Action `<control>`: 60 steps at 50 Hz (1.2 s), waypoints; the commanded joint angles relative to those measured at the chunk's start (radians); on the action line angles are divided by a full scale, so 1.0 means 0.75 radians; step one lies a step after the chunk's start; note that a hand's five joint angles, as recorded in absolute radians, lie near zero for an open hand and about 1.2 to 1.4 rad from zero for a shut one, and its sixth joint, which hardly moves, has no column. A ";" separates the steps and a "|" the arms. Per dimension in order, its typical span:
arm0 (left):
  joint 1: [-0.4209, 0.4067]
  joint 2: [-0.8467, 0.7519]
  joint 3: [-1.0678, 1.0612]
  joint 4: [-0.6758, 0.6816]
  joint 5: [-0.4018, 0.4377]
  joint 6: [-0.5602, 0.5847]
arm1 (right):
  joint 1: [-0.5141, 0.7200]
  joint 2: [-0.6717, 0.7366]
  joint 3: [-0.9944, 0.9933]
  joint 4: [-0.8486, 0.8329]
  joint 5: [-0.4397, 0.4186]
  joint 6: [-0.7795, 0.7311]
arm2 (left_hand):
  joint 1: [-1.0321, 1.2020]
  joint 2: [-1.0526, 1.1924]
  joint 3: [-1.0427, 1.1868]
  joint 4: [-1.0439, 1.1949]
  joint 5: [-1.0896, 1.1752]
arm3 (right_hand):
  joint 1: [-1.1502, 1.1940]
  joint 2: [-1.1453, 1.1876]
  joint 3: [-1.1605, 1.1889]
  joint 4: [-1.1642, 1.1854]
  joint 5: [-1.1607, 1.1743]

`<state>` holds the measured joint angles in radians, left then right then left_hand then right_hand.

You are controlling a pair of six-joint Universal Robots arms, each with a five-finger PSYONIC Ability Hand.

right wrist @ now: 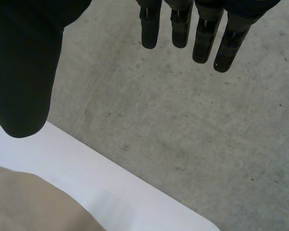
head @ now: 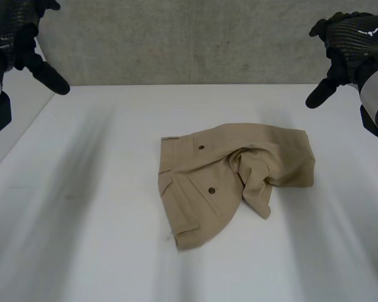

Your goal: Fold the shorts.

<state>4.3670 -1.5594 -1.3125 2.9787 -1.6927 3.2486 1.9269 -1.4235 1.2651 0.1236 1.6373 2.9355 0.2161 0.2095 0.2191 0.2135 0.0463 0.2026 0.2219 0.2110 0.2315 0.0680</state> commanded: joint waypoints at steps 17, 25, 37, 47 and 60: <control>-0.333 -0.256 -0.391 0.280 0.120 0.019 | 0.034 0.008 0.299 -0.013 -0.352 -0.548 | 0.032 0.041 0.028 0.035 0.025 | -0.037 -0.063 -0.049 -0.076 -0.091; -0.388 -0.302 -0.479 0.448 0.042 0.162 | 0.186 0.067 0.485 -0.046 -0.585 -0.298 | 0.047 0.056 0.043 0.051 0.041 | 0.074 0.048 0.063 0.035 0.021; -0.178 -0.300 -0.498 0.448 -0.089 0.152 | 0.476 0.378 0.508 -0.337 -0.490 -0.106 | 0.012 0.021 0.008 0.016 0.006 | 0.191 0.166 0.180 0.153 0.138; -0.108 -0.248 -0.553 0.448 -0.079 0.154 | 0.548 0.562 0.412 -0.392 -0.305 -0.198 | 0.012 0.021 0.008 0.016 0.006 | 0.313 0.287 0.301 0.274 0.259; -0.096 -0.173 -0.573 0.452 -0.081 0.154 | 0.581 0.614 0.263 -0.390 -0.287 -0.286 | -0.011 -0.002 -0.015 -0.008 -0.018 | 1.592 1.566 1.580 1.553 1.538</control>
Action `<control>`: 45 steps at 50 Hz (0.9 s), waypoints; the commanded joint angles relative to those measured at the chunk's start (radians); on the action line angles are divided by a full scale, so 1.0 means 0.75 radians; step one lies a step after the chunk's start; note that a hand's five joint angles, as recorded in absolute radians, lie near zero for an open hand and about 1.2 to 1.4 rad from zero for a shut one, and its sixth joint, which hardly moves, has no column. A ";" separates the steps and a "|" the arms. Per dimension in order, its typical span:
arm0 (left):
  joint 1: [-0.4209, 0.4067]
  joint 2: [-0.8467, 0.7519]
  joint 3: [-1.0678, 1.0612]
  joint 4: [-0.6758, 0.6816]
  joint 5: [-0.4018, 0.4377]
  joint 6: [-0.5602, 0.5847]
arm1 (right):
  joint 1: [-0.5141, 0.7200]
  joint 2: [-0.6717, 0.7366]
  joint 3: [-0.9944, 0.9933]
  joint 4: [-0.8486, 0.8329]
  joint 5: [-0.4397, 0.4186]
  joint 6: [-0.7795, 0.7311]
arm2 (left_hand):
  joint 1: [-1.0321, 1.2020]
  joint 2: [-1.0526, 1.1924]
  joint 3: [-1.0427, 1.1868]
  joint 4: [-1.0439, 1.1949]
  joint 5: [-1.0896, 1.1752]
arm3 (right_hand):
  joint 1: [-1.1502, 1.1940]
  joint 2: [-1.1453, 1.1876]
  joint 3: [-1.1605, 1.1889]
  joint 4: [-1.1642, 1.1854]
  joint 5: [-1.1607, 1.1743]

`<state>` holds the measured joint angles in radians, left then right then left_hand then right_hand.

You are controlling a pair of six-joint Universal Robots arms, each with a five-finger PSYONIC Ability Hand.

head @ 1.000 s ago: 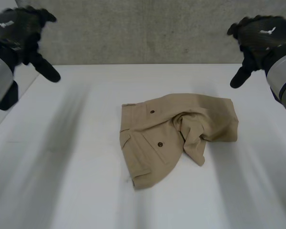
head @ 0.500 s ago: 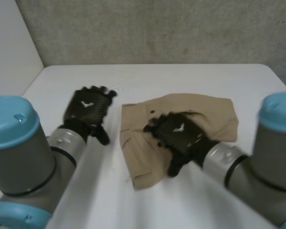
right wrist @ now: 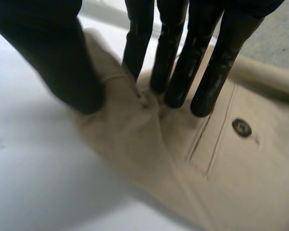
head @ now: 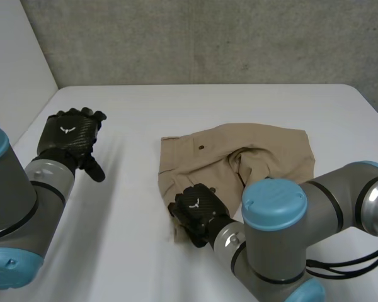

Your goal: Fold the shorts.

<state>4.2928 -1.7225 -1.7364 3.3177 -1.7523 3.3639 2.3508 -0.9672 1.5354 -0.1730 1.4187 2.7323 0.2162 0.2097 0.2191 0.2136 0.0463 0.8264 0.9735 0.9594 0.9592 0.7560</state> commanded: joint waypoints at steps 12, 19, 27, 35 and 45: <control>0.236 0.294 0.008 0.007 0.003 0.004 | 0.144 -0.058 -0.566 0.012 0.131 0.061 | -0.019 -0.011 -0.023 -0.016 -0.025 | 0.760 0.564 0.582 0.583 0.621; 0.455 0.460 0.045 0.009 0.015 0.000 | 0.148 -0.077 -0.885 -0.015 0.176 0.186 | -0.019 -0.011 -0.023 -0.016 -0.025 | 0.760 0.564 0.582 0.583 0.621; 0.510 0.480 0.041 0.007 0.097 -0.122 | 0.059 -0.144 -0.963 -0.105 0.358 0.216 | -0.011 -0.003 -0.015 -0.008 -0.018 | 0.760 0.564 0.582 0.583 0.621; 0.512 0.472 0.018 -0.004 0.129 -0.151 | -0.148 -0.236 -0.837 -0.093 0.501 0.188 | -0.011 -0.003 -0.015 -0.008 -0.018 | 0.760 0.564 0.582 0.583 0.621; 0.329 0.442 -0.057 -0.022 0.207 -0.147 | -0.442 -0.279 -0.328 -0.058 0.477 0.038 | 0.028 0.036 0.024 0.031 0.022 | 0.760 0.564 0.582 0.583 0.621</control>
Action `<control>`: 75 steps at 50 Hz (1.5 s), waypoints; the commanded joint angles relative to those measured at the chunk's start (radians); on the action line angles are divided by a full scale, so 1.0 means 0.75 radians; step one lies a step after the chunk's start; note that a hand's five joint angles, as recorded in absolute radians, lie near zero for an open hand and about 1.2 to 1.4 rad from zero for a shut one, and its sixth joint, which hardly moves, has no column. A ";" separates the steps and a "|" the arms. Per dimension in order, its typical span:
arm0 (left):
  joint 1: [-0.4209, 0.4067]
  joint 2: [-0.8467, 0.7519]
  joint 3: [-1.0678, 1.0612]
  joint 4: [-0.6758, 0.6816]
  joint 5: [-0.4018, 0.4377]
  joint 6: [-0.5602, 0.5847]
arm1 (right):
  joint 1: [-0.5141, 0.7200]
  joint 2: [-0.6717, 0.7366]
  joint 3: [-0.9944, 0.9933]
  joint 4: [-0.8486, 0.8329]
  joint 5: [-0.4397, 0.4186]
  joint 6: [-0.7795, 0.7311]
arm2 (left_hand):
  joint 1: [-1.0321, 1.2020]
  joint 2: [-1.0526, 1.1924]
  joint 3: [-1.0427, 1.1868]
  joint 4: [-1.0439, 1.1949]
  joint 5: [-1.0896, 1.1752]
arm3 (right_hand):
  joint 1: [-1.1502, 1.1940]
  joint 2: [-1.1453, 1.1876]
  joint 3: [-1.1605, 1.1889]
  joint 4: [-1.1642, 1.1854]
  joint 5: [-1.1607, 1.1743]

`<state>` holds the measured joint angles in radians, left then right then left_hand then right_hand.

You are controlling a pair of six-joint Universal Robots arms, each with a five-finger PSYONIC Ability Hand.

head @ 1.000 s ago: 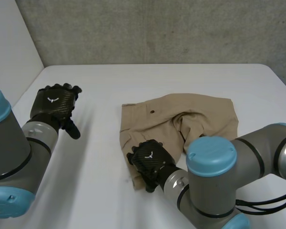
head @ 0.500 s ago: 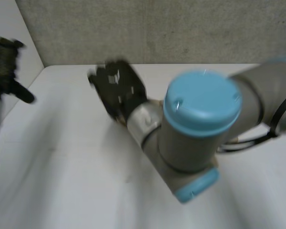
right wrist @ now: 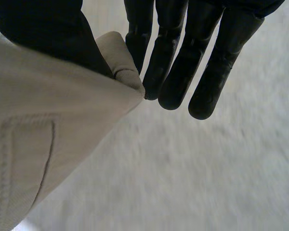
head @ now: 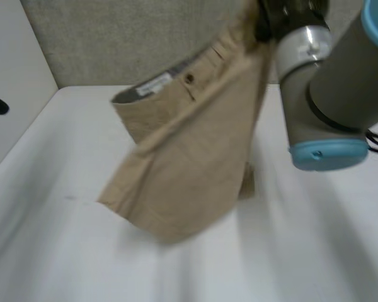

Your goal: Fold the shorts.

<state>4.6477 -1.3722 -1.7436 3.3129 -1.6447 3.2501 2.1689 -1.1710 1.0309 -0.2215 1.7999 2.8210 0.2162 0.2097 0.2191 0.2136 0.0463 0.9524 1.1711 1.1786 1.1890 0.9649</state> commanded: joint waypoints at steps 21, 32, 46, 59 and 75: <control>-0.963 -0.733 0.238 -0.222 -0.306 -0.161 | -0.366 0.025 0.730 -0.028 -0.207 0.117 | 0.095 0.103 0.091 0.098 0.088 | 0.592 0.300 0.290 0.276 0.342; -0.975 -1.089 0.588 -0.296 -0.323 -0.151 | -0.372 0.011 0.816 -0.073 -0.269 0.115 | 0.118 0.126 0.114 0.121 0.112 | 0.592 0.300 0.290 0.276 0.342; -0.963 -1.230 0.756 -0.335 -0.317 -0.143 | -0.433 -0.011 0.820 -0.075 -0.299 0.104 | 1.573 1.582 1.570 1.577 1.567 | 0.592 0.300 0.290 0.276 0.342; -0.855 -0.750 0.672 -0.288 -0.323 -0.008 | -0.464 -0.306 0.767 -0.044 -0.293 0.190 | 1.573 1.582 1.570 1.577 1.567 | 0.592 0.300 0.290 0.276 0.342; -0.646 -0.318 0.476 -0.120 -0.180 0.072 | -0.487 -0.554 0.842 0.136 -0.363 0.757 | 1.573 1.582 1.570 1.577 1.567 | 0.592 0.300 0.290 0.276 0.342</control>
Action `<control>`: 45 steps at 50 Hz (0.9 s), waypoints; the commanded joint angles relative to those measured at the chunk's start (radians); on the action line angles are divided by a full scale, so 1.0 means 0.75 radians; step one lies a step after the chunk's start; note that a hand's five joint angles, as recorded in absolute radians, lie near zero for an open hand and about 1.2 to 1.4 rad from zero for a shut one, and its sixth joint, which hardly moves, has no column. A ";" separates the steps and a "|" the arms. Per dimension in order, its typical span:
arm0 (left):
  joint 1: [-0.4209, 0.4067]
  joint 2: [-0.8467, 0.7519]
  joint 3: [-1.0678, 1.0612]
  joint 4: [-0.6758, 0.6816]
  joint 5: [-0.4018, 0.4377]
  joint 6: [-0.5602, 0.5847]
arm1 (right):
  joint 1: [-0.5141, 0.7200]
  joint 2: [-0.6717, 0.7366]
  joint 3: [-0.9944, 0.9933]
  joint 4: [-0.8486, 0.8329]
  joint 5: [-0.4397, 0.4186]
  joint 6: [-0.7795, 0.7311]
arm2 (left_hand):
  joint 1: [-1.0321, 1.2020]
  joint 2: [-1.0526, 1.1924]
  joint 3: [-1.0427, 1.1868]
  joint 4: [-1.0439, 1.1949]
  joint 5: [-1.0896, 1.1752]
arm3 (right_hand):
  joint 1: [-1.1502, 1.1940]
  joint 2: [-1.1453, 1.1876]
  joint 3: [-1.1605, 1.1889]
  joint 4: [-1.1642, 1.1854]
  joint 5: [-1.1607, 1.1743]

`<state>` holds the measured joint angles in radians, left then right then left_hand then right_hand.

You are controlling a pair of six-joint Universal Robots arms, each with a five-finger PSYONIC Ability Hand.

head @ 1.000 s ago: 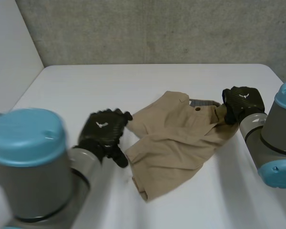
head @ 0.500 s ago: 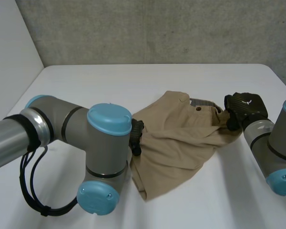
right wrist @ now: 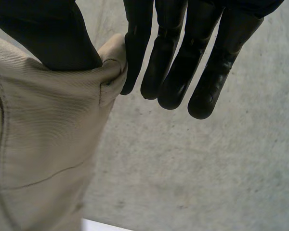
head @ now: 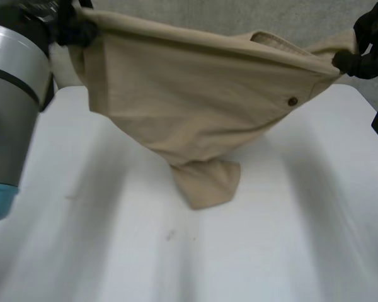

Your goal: Fold the shorts.

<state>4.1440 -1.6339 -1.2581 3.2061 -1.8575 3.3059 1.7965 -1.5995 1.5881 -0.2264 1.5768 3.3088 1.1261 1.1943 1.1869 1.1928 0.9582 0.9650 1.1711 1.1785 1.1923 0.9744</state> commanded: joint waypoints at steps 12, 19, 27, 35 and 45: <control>0.052 -0.157 -0.417 0.035 0.104 -0.013 | -0.006 0.351 0.177 0.277 -0.110 -0.176 | 0.360 0.269 0.279 0.271 0.351 | -0.898 -1.173 -1.183 -1.201 -1.144; 0.060 -0.153 -0.425 0.035 0.110 -0.008 | -0.007 0.214 0.161 0.320 -0.135 -0.574 | 0.360 0.269 0.279 0.271 0.351 | -1.054 -1.329 -1.339 -1.357 -1.299; 0.052 -0.161 -0.394 0.037 0.108 -0.004 | 0.008 0.106 0.331 0.359 -0.231 -0.902 | 0.360 0.269 0.279 0.271 0.351 | -0.982 -1.257 -1.266 -1.285 -1.227; 0.048 -0.198 -0.337 0.037 0.100 -0.004 | 0.137 0.110 0.439 0.318 -0.292 -0.651 | 0.360 0.269 0.279 0.271 0.351 | -0.669 -0.943 -0.953 -0.972 -0.914; 0.050 -0.206 -0.356 0.031 0.098 -0.013 | 0.227 0.245 0.513 0.181 -0.307 -0.826 | 0.360 0.269 0.279 0.271 0.351 | -0.434 -0.708 -0.718 -0.737 -0.679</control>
<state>4.1788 -1.7884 -1.5141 3.2314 -1.7838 3.2979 1.9324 -1.4857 1.9623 -0.0496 1.3358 2.7688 1.1261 1.1969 1.1909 1.1934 0.9582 0.4616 0.5431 0.5447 0.5427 0.3479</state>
